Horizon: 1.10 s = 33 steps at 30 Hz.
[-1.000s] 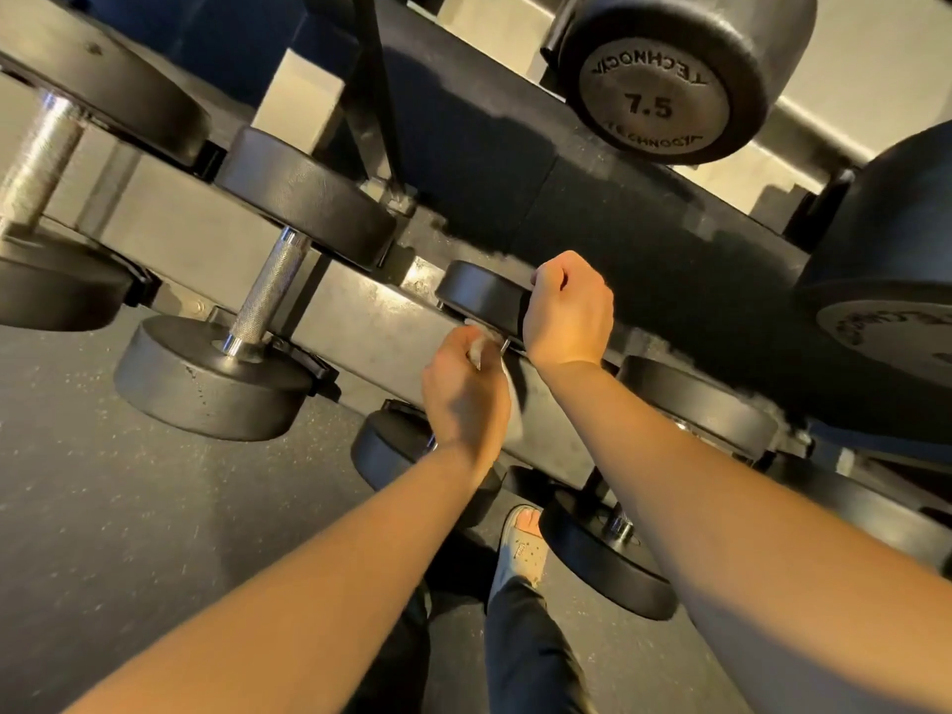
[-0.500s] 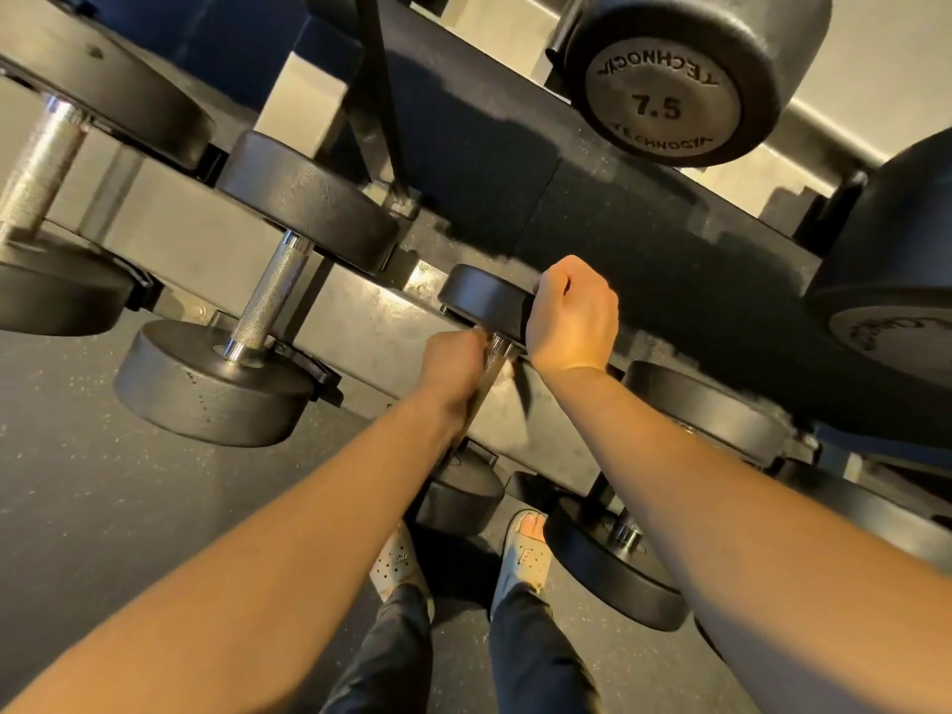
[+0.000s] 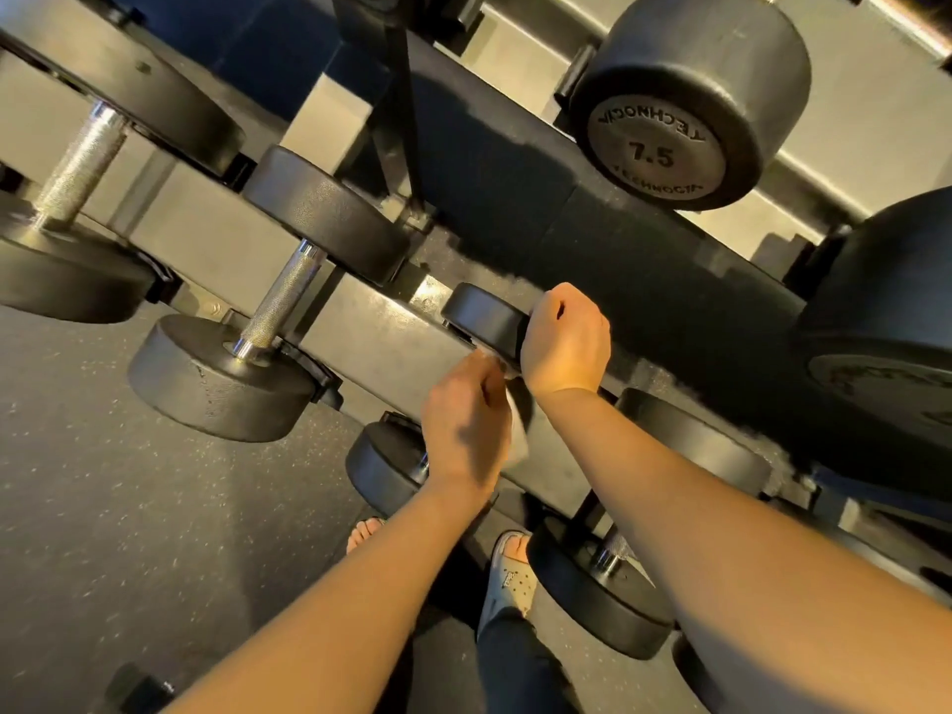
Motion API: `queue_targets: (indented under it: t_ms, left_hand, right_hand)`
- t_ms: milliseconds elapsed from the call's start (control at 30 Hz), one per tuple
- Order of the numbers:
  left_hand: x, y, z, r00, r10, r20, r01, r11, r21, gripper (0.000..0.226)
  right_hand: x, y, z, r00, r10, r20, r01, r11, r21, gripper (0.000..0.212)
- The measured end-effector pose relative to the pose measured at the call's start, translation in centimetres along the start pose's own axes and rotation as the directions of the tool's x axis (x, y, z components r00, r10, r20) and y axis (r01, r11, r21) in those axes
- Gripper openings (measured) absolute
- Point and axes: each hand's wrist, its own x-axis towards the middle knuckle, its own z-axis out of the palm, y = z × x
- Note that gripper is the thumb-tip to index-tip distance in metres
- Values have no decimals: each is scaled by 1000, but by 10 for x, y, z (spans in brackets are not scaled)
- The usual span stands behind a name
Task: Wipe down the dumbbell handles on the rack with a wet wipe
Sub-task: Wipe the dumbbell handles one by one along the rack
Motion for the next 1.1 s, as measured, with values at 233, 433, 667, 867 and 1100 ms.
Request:
queue_targets:
  t_ms: [233, 433, 667, 867, 1100]
  left_hand:
    - [33, 2, 6, 902, -427, 58, 431, 888, -160, 28]
    - [68, -3, -14, 569, -459, 682, 797, 510, -322, 30]
    - [38, 4, 9, 853, -505, 133, 521, 804, -288, 37]
    - [-15, 2, 33, 973, 51, -224, -3, 978, 210, 13]
    - [-8, 6, 38, 964, 19, -265, 61, 954, 292, 11]
  right_hand:
    - [1, 2, -4, 991, -112, 78, 111, 994, 9, 33]
    - [2, 9, 0, 971, -231, 64, 230, 973, 22, 34]
    - [5, 12, -8, 953, -270, 136, 272, 962, 3, 33]
    - [1, 13, -7, 943, -308, 130, 306, 951, 30, 31]
    - [2, 13, -7, 952, -272, 140, 272, 962, 18, 33]
